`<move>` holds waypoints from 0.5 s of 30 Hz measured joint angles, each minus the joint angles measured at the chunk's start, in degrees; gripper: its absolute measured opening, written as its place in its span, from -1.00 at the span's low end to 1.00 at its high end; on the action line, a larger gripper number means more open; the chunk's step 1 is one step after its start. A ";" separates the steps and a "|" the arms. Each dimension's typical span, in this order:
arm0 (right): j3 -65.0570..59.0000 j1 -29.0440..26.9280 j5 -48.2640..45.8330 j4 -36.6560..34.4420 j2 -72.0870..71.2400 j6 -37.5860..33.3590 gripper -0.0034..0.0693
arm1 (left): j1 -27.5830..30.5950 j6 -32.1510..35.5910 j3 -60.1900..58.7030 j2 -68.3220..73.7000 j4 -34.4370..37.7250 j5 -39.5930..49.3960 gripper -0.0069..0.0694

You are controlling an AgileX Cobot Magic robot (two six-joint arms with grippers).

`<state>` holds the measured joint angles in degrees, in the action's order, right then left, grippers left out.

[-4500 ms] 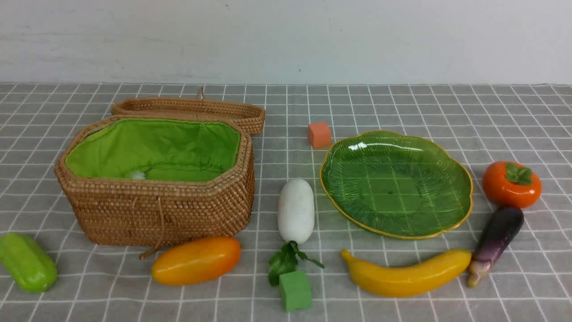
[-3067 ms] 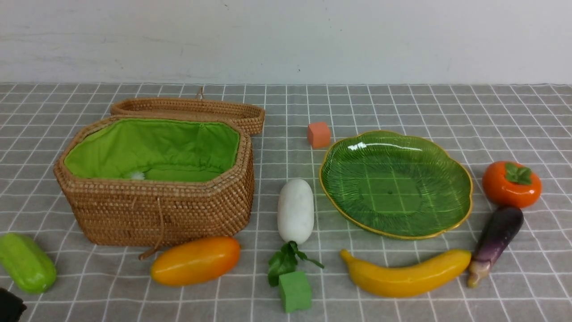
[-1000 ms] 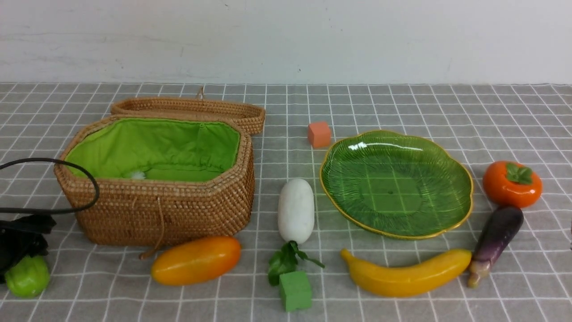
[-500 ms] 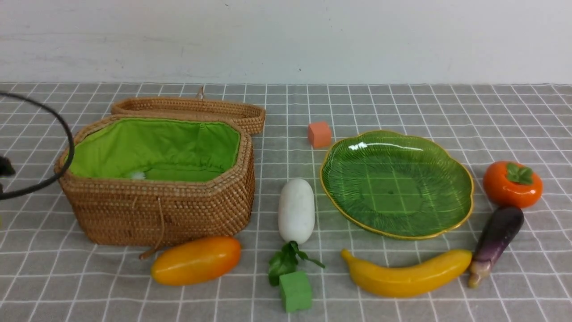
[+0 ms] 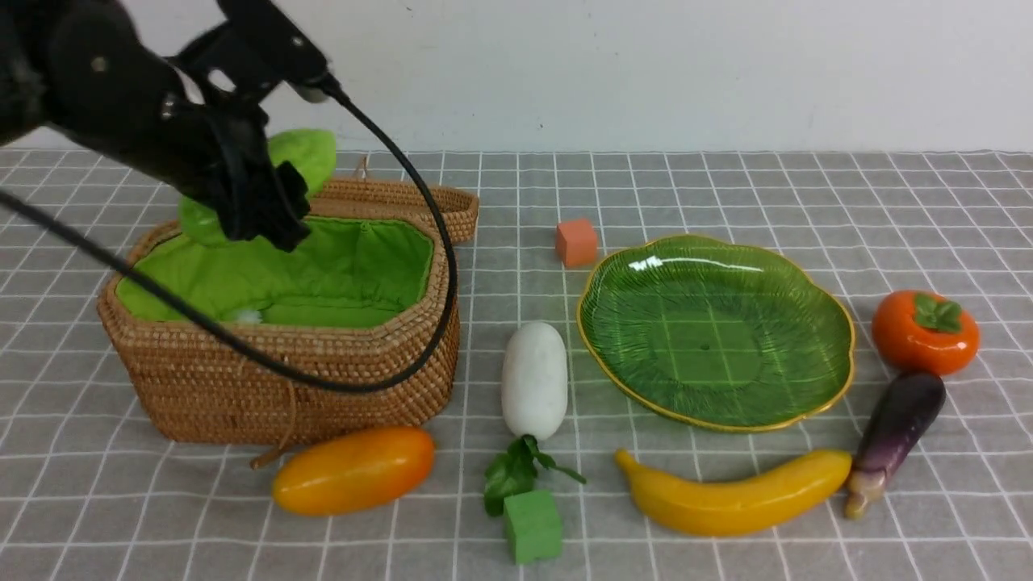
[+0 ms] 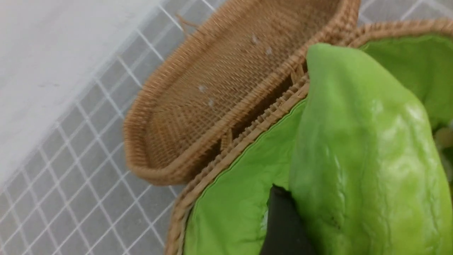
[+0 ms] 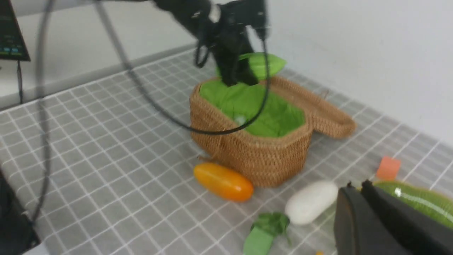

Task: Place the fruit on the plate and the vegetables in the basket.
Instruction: Take a chayote with your left arm and place it on the basket on the left.

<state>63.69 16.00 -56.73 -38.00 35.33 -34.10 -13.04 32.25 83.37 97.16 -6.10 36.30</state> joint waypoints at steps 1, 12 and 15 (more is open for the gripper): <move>0.00 0.00 -0.78 0.00 0.00 0.24 -0.80 | 0.00 0.14 1.40 1.72 -0.33 0.59 0.31; 0.00 0.00 -4.28 1.00 0.00 2.11 -0.78 | -0.41 -0.25 3.41 4.33 -2.39 3.69 0.92; 0.00 0.00 -4.06 1.49 0.00 2.15 -0.77 | -0.41 -4.32 3.41 1.14 1.60 8.12 0.81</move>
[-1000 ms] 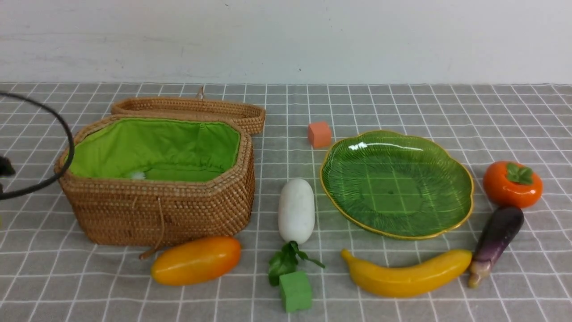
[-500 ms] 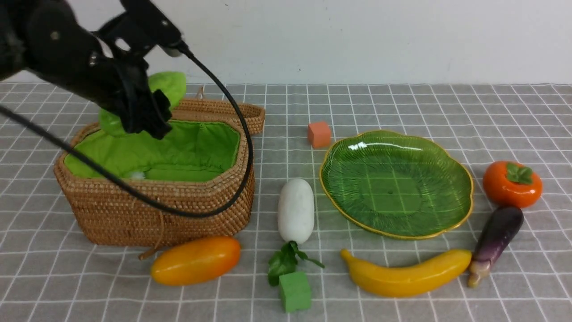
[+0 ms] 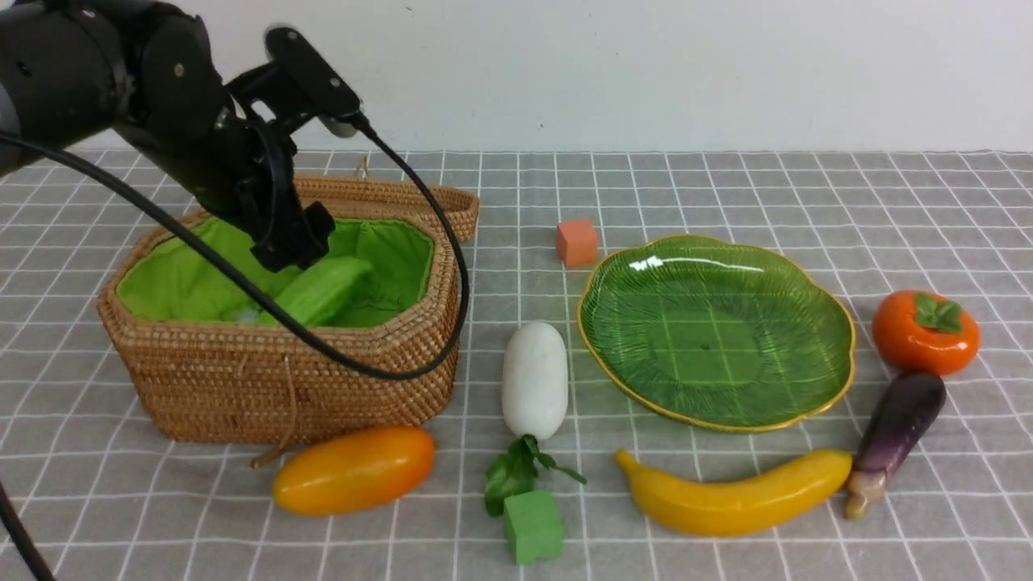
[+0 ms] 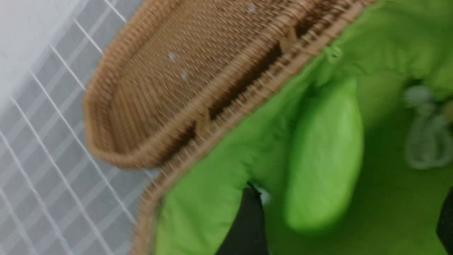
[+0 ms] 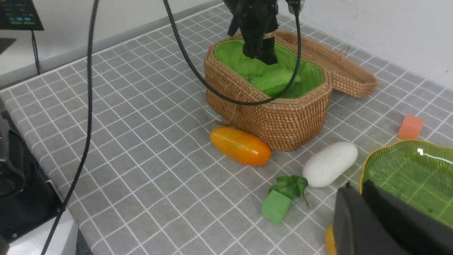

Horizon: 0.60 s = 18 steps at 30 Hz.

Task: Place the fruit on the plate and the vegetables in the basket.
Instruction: Take a chayote with your left arm and place it on the basket on the left, then grab the mango with your left arm and place it on the right plate

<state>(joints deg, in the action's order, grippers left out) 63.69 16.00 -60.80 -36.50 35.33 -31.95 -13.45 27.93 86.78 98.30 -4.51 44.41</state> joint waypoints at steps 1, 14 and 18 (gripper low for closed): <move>0.00 0.00 0.02 -0.01 0.00 0.00 -0.77 | -0.07 -3.00 0.00 -1.42 2.33 2.04 0.68; 0.00 0.00 -4.95 1.23 -2.04 0.65 -0.75 | -20.87 -10.52 -26.62 -21.34 1.86 5.61 -0.85; 0.00 0.00 -5.22 1.23 -2.34 0.83 -0.75 | -25.42 -11.50 -35.81 -20.22 -2.50 -3.65 -0.53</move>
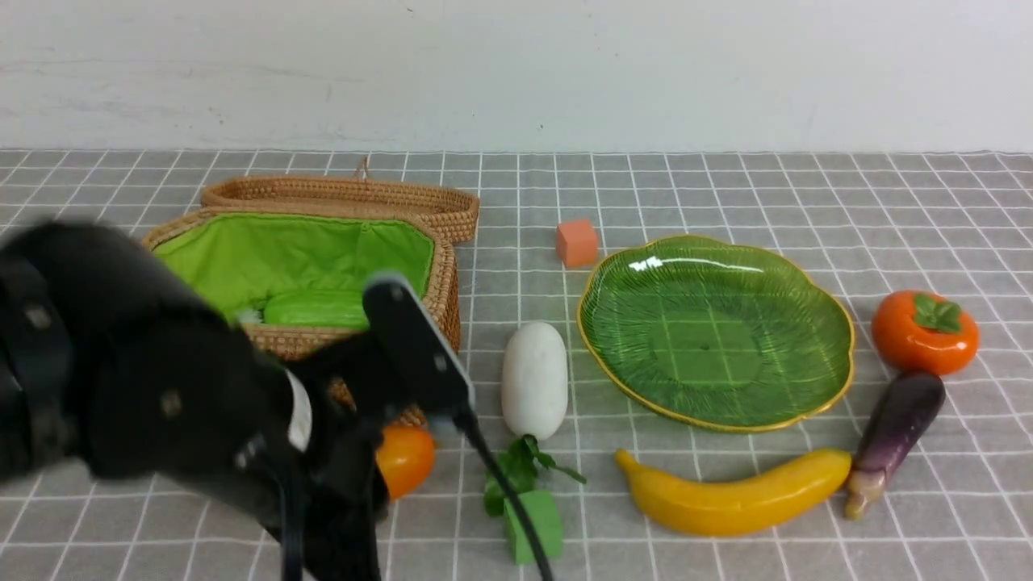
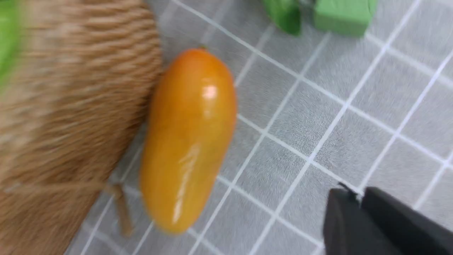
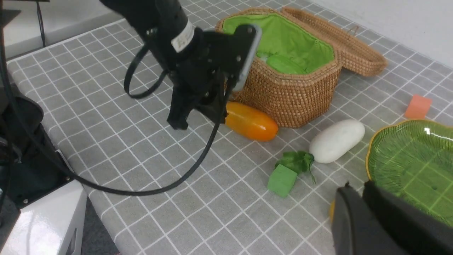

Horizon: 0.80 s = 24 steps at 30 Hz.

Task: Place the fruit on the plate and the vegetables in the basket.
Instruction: Grab the mango with your left arm and place it on the right plate

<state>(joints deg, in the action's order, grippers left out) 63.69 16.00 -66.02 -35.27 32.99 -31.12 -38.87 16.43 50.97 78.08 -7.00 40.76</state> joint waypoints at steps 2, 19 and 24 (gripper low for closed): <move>0.00 0.00 -0.12 0.00 0.00 0.46 -0.75 | -0.23 -2.40 -2.09 1.57 -3.27 -3.22 -0.20; 0.00 0.00 -1.50 -1.20 0.00 1.30 -0.75 | -0.27 -46.13 -3.02 16.81 -42.56 -11.22 0.81; 0.00 0.00 -1.96 -1.20 0.00 1.30 -0.75 | -1.07 -47.33 -3.02 16.02 -42.35 -10.73 0.74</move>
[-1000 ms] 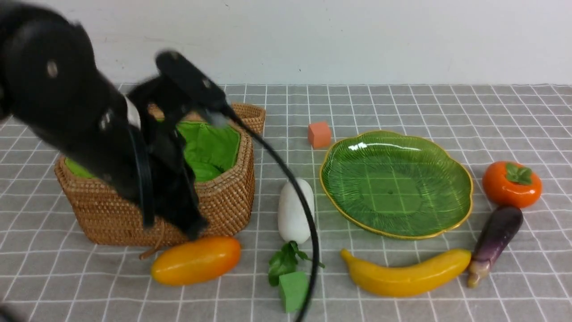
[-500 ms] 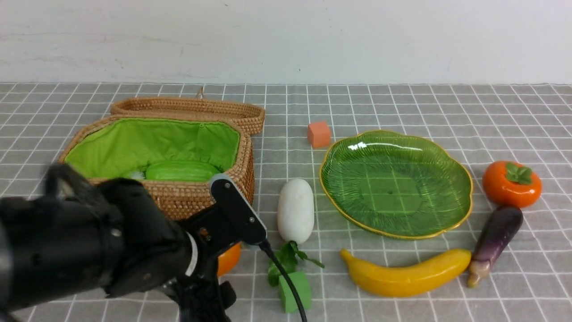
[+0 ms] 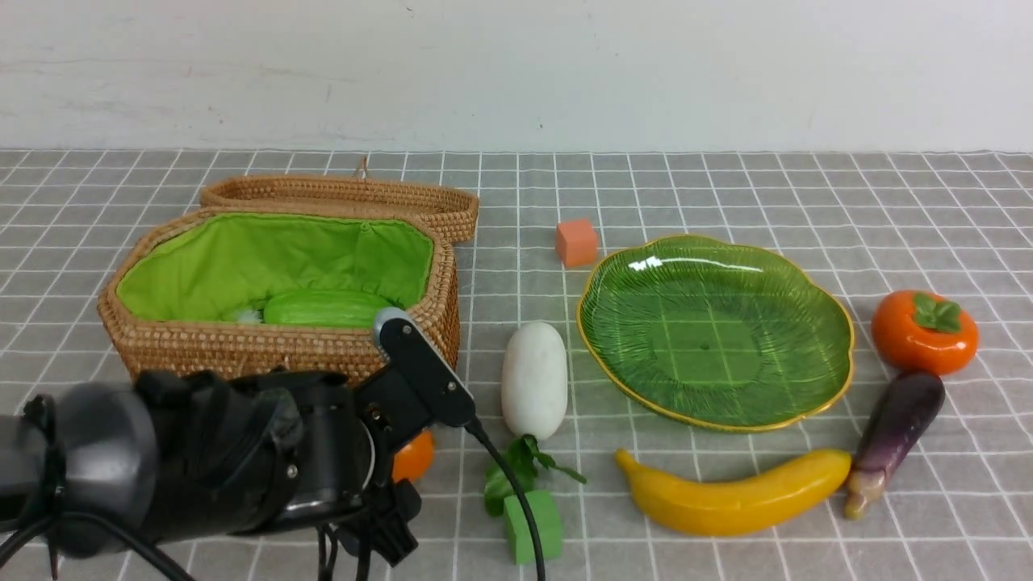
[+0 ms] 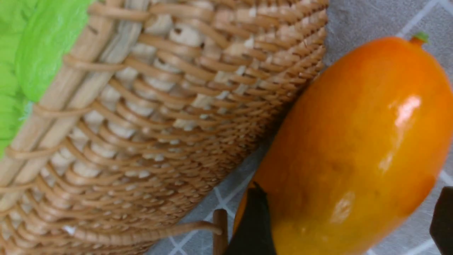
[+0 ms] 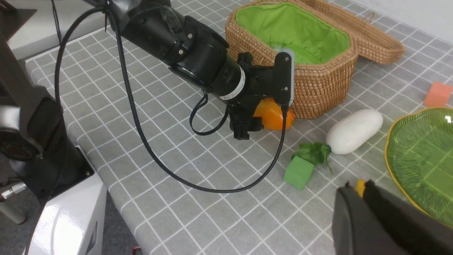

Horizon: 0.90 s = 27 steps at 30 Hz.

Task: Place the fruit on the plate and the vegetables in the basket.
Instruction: Grab the mango with your left arm and place it on the right plate

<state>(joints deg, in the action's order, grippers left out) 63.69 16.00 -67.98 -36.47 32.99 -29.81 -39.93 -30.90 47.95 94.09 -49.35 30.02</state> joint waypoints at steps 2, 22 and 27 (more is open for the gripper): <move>0.00 0.00 -0.04 0.00 0.00 0.00 -0.75 | -1.47 0.00 0.00 -1.29 0.08 0.73 0.73; 0.00 0.00 -1.33 -0.06 0.00 0.00 -0.75 | -3.30 -0.25 -0.92 -1.75 -1.90 -0.25 0.73; 0.00 0.00 -1.97 -0.06 0.00 0.00 -0.75 | -3.30 -0.19 -0.74 2.51 -4.96 0.00 0.74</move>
<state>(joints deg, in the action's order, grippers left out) 63.69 16.00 -69.95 -36.53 32.99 -29.81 -43.23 -31.10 47.21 96.61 -54.31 30.03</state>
